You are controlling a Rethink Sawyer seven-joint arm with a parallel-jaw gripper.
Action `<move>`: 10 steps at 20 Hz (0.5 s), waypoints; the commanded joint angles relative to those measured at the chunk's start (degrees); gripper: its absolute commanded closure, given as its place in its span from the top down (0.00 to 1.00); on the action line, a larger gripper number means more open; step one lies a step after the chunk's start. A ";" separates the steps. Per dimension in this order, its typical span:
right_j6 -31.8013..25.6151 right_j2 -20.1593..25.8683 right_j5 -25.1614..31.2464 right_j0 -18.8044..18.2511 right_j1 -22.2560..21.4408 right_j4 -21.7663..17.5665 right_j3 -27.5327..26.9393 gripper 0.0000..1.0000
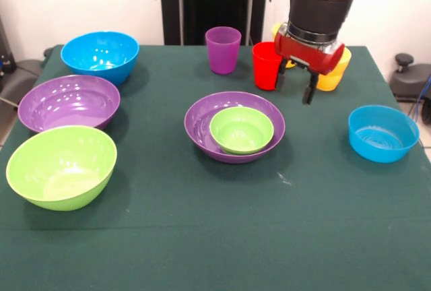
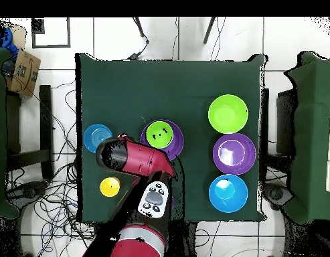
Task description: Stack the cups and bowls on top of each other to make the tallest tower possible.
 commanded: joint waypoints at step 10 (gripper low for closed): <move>5.51 4.98 11.33 -1.00 -4.81 -0.19 2.32 1.00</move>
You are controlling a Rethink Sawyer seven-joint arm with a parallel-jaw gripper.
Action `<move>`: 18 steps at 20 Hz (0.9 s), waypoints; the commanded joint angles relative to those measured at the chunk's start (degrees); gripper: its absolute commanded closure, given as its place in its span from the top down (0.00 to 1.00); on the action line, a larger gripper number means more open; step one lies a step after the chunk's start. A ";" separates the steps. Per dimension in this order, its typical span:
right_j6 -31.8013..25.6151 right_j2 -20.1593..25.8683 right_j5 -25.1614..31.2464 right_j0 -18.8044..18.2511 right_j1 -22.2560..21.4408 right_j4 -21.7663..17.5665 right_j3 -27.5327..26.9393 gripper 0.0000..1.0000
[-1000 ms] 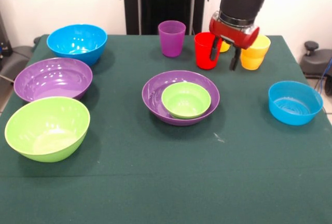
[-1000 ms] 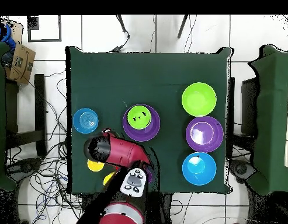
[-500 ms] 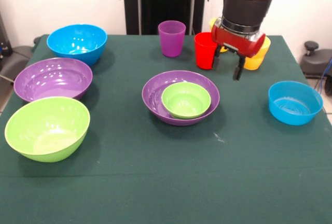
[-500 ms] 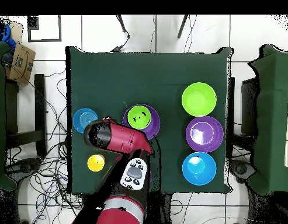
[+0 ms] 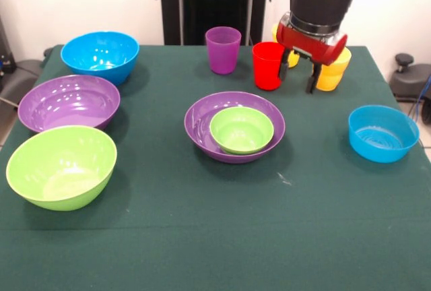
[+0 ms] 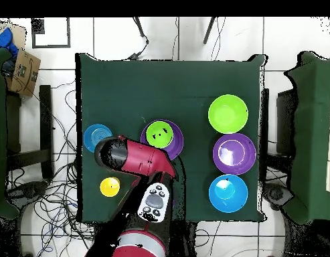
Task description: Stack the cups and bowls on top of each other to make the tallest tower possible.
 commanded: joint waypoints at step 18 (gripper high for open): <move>5.47 6.53 2.27 -0.26 -6.65 -0.58 10.15 1.00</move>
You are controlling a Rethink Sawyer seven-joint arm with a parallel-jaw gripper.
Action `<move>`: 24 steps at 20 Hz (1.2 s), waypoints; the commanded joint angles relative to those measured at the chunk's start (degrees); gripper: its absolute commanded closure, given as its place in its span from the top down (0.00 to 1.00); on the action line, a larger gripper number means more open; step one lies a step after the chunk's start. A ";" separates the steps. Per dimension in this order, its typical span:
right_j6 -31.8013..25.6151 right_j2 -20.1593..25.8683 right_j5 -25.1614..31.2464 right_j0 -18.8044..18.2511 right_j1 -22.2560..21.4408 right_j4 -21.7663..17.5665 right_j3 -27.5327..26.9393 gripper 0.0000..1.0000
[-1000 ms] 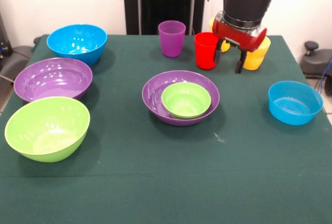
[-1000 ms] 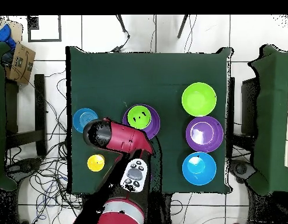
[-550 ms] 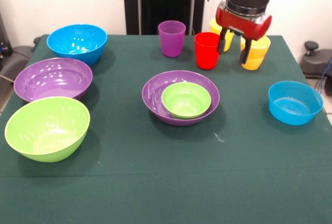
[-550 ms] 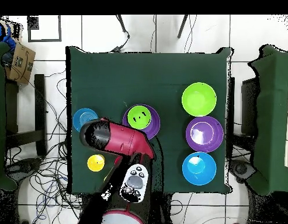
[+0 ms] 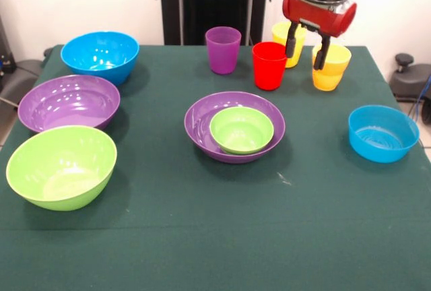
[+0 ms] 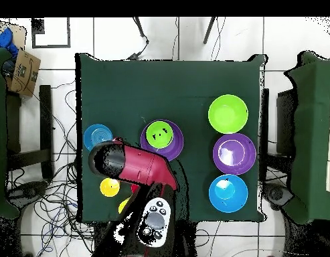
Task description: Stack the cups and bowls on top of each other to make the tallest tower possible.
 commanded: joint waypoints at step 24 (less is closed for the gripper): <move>7.62 6.34 -7.63 1.18 -0.09 -1.06 13.05 1.00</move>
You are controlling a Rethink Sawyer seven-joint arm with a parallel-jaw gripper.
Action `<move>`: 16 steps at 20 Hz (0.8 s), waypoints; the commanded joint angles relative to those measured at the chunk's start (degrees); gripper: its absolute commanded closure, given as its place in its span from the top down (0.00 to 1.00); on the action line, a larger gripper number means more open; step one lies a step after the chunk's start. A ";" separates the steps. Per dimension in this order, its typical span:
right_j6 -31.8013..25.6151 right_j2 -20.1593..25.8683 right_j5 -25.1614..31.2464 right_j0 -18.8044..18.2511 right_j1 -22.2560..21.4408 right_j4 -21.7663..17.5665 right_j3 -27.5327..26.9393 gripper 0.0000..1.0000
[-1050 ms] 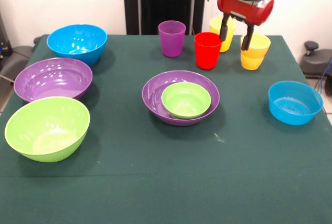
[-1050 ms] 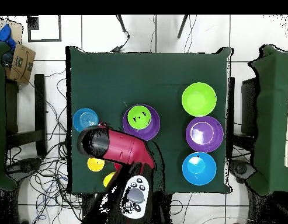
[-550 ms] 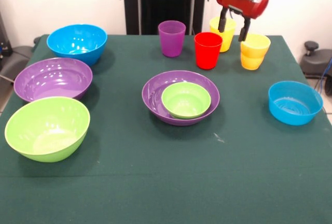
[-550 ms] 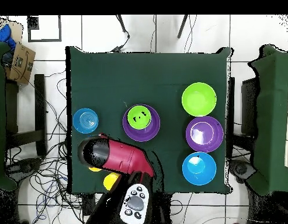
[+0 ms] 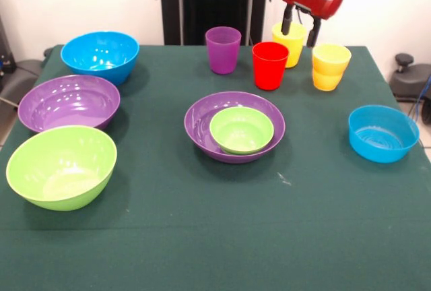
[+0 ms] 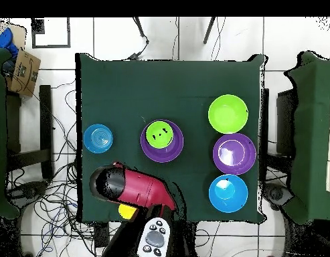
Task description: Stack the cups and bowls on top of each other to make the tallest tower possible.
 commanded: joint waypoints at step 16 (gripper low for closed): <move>7.59 4.63 -8.32 1.32 3.93 -1.22 1.41 1.00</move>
